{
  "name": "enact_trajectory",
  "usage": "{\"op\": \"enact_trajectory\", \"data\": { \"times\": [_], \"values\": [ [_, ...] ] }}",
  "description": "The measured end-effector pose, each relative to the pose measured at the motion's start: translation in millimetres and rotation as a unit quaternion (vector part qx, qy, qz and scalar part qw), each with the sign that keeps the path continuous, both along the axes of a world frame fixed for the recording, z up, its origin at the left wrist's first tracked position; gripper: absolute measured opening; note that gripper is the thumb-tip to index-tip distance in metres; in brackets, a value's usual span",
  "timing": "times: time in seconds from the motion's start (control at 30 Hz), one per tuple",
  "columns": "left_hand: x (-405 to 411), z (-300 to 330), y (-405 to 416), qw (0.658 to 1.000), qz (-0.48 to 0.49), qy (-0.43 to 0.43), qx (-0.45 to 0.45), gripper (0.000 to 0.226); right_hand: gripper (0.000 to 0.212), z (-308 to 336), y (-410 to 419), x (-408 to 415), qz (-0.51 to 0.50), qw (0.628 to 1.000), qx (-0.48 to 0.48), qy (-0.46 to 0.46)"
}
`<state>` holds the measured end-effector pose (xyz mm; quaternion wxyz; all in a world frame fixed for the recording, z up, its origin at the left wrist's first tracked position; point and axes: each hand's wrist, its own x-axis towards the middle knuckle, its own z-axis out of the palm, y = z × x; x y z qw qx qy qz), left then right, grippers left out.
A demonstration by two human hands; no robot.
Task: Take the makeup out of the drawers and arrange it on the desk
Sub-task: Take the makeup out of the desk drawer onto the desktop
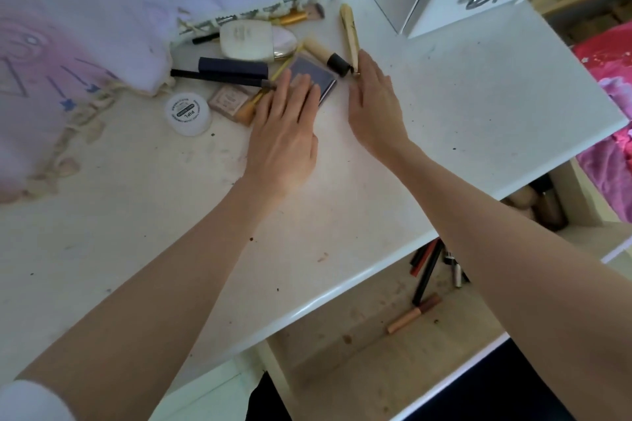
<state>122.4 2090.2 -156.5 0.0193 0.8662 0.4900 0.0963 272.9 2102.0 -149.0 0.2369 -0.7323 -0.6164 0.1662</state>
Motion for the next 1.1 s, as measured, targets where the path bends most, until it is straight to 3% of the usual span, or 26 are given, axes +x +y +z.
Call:
{"op": "enact_trajectory", "data": {
  "times": [0.1, 0.2, 0.4, 0.57, 0.7, 0.8, 0.9, 1.0, 1.1],
  "values": [
    [-1, -4, 8, 0.999, -0.015, 0.026, -0.021, 0.063, 0.056, -4, -7, 3, 0.009, 0.999, -0.025, -0.041],
    [0, -2, 7, 0.999, 0.004, 0.018, -0.032, 0.055, 0.056, -8, -25, 6, 0.005, 0.992, -0.063, -0.109],
    [-10, -4, -66, 0.997, 0.037, -0.021, -0.069, 0.051, 0.052, -11, -103, 14, 0.034, 0.980, -0.086, -0.177],
    [-8, 0, -142, 0.996, 0.029, 0.027, -0.083, 0.056, 0.049, -9, -189, 24, 0.075, 0.983, -0.068, -0.156],
    [8, -4, -194, 0.998, -0.027, 0.000, -0.063, 0.049, 0.056, -12, -248, 38, 0.105, 0.989, -0.089, -0.062],
    [25, -16, -227, 0.988, -0.113, -0.062, -0.083, 0.039, 0.046, -22, -270, 62, 0.102, 0.966, -0.189, -0.140],
    [42, -31, -244, 0.969, -0.139, -0.086, -0.186, 0.039, 0.031, -31, -275, 88, 0.054, 0.941, -0.291, -0.164],
    [60, -50, -241, 0.957, -0.110, -0.059, -0.261, 0.042, 0.028, -39, -269, 104, -0.027, 0.942, -0.306, -0.134],
    [85, -68, -227, 0.958, -0.081, -0.062, -0.269, 0.041, 0.032, -56, -251, 115, -0.083, 0.946, -0.306, -0.064]
  ]
}}
